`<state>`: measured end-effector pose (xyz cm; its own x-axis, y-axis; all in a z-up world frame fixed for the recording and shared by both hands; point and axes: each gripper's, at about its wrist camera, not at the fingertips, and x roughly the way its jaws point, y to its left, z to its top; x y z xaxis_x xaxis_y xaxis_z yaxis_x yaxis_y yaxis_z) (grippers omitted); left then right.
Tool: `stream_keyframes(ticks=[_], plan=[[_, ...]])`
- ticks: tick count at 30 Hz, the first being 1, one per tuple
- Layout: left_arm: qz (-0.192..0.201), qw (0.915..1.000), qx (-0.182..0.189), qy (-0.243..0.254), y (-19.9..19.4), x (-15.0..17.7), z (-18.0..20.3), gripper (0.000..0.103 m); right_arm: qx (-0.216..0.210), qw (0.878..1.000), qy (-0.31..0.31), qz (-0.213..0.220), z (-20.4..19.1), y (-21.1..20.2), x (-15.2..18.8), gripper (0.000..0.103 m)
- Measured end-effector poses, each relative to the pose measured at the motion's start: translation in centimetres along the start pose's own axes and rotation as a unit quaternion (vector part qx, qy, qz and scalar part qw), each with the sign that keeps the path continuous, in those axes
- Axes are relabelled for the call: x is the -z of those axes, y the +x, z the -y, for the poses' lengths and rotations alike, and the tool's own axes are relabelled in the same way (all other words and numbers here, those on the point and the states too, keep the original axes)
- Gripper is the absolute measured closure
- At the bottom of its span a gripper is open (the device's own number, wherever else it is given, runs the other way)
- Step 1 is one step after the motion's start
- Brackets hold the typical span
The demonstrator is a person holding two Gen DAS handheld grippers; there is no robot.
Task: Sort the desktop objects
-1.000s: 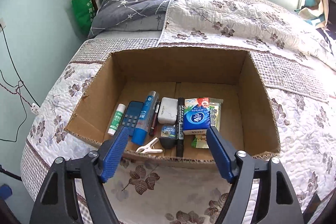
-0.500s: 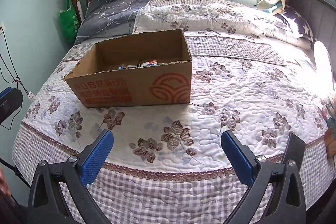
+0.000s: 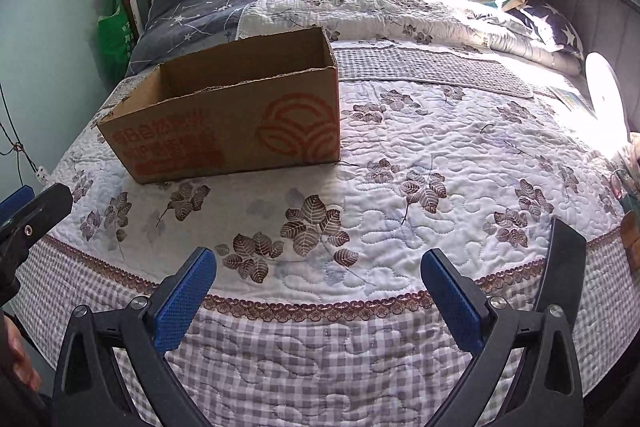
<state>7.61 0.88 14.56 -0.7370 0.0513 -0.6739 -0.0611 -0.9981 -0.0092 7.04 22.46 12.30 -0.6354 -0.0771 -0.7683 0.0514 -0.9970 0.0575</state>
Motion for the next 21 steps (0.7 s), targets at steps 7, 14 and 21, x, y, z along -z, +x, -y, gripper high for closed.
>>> stream_keyframes(ticks=[7,14,21], plan=[[-0.072,0.9966,-0.040,-0.003,6.3,3.4,-0.6,0.103,0.005,0.999,0.003,-0.041,-0.3,4.7,1.2,0.000],[-0.113,0.9920,-0.055,-0.016,10.6,5.6,-1.6,0.103,0.019,0.998,0.000,-0.065,-0.4,9.2,3.2,0.000],[-0.116,0.9916,-0.046,-0.033,13.2,6.0,-1.6,0.100,0.027,0.998,-0.009,-0.060,-1.0,11.5,4.0,0.000]])
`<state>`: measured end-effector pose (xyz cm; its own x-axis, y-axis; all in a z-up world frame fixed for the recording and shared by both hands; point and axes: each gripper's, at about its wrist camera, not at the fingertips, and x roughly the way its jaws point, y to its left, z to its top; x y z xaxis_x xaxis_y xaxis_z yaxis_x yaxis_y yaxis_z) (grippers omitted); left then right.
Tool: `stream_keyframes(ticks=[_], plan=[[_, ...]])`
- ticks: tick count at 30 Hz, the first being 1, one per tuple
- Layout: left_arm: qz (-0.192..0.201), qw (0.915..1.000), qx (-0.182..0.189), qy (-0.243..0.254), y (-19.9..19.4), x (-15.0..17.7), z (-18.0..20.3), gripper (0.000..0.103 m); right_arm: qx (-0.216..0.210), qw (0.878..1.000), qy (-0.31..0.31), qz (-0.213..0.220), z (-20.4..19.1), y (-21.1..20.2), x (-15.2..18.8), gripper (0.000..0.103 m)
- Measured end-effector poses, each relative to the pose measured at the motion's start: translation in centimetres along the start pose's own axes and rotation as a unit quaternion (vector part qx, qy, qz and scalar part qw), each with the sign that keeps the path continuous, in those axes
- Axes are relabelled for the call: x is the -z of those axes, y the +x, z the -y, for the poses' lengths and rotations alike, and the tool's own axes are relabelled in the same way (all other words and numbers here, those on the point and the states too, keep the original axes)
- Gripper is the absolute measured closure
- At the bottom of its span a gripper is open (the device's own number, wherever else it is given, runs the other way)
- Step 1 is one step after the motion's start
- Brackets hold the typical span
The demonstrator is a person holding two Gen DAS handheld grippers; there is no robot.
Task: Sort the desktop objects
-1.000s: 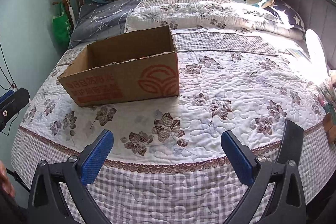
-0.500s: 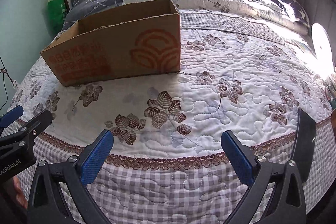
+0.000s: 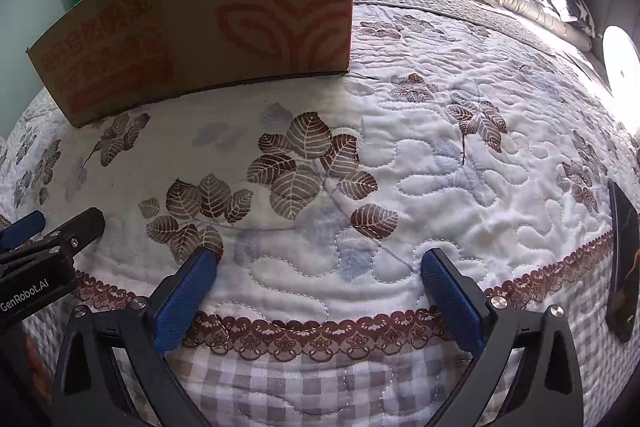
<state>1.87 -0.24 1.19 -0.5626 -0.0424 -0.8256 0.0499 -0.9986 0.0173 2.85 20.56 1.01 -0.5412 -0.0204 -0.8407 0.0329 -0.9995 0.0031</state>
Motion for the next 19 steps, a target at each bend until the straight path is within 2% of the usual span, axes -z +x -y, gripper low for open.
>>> stream_keyframes(ticks=[1,2,3,4,5,19], plan=[[0.004,1.0000,-0.001,0.005,0.18,-0.03,0.25,0.090,0.000,1.000,-0.006,-0.001,-0.28,0.21,-0.16,0.000],[0.005,0.9999,-0.001,0.010,0.41,-0.05,0.55,0.063,0.002,1.000,-0.011,-0.002,-0.54,0.42,-0.25,0.000],[0.004,0.9999,-0.003,0.014,0.56,-0.09,0.80,0.032,0.005,1.000,-0.015,-0.001,-0.71,0.57,-0.29,0.000],[0.003,0.9998,-0.005,0.018,0.63,-0.08,1.00,0.010,0.006,1.000,-0.016,0.000,-0.77,0.67,-0.30,0.000],[0.004,0.9998,-0.006,0.019,0.67,-0.02,1.12,0.000,0.006,1.000,-0.015,0.000,-0.74,0.74,-0.27,0.000],[0.005,0.9998,0.011,0.013,0.42,0.27,0.67,0.000,0.001,1.000,-0.011,-0.002,-0.41,0.79,-0.39,0.000]])
